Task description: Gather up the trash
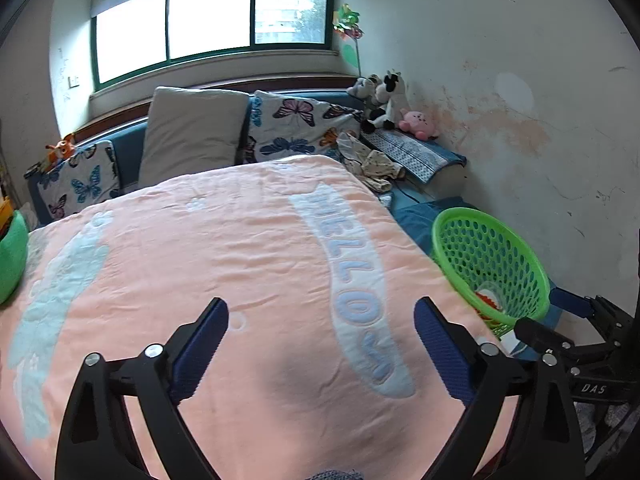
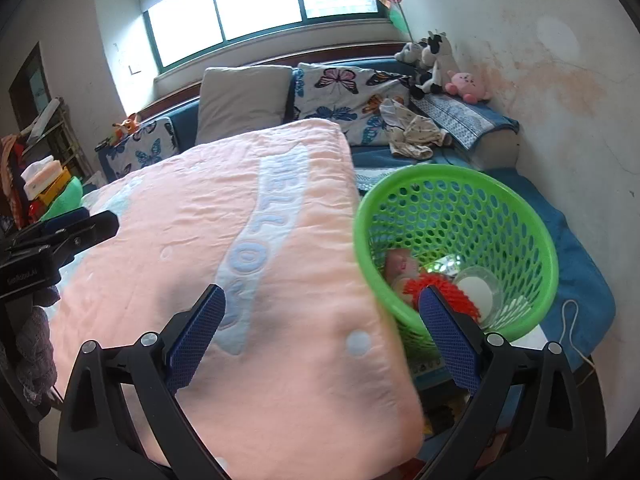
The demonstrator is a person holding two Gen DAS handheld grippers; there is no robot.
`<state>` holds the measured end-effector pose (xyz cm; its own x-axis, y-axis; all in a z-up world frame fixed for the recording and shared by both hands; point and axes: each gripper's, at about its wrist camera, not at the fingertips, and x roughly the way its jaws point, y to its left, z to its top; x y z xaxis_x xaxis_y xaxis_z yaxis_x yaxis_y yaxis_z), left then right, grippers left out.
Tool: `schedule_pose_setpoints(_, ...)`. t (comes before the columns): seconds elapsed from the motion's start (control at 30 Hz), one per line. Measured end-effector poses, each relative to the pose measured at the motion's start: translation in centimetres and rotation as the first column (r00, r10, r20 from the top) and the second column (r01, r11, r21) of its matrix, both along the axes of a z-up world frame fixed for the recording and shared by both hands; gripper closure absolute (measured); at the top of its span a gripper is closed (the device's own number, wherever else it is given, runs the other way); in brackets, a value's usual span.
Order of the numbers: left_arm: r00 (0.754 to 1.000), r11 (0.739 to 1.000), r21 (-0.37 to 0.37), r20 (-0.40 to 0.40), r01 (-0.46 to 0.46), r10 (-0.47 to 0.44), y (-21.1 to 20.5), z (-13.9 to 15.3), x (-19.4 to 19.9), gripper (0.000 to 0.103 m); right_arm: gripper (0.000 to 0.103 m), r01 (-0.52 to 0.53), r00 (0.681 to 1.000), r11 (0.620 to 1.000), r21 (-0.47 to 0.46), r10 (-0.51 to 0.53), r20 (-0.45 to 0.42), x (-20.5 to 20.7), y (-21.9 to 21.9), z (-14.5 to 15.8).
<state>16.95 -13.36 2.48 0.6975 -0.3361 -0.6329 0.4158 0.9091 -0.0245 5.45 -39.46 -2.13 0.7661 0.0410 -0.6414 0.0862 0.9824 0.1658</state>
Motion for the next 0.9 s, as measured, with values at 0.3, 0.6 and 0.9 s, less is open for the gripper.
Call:
schedule_pose_setpoints(0.3,0.997,0.998,-0.007,0.039,-0.063,0.064,5.1,0.1,-2.7,0.008,0.005,-0.036,0.999,0.999,0.005,0.036,0.006,-1.1,3.2,0.3)
schedule_pose_setpoints(0.6,0.991,0.993,0.012,0.066,-0.118,0.117,8.9,-1.0,-5.0,0.008,0.005,-0.055,0.998,0.998,0.025,0.055,0.015,-2.3,5.5,0.2)
schedule_pose_setpoints(0.9,0.987,0.989,0.031,0.084,-0.143,0.140,10.2,-1.6,-6.5,0.008,0.005,-0.086,0.996,0.996,0.000,0.086,0.023,-2.9,7.3,0.3)
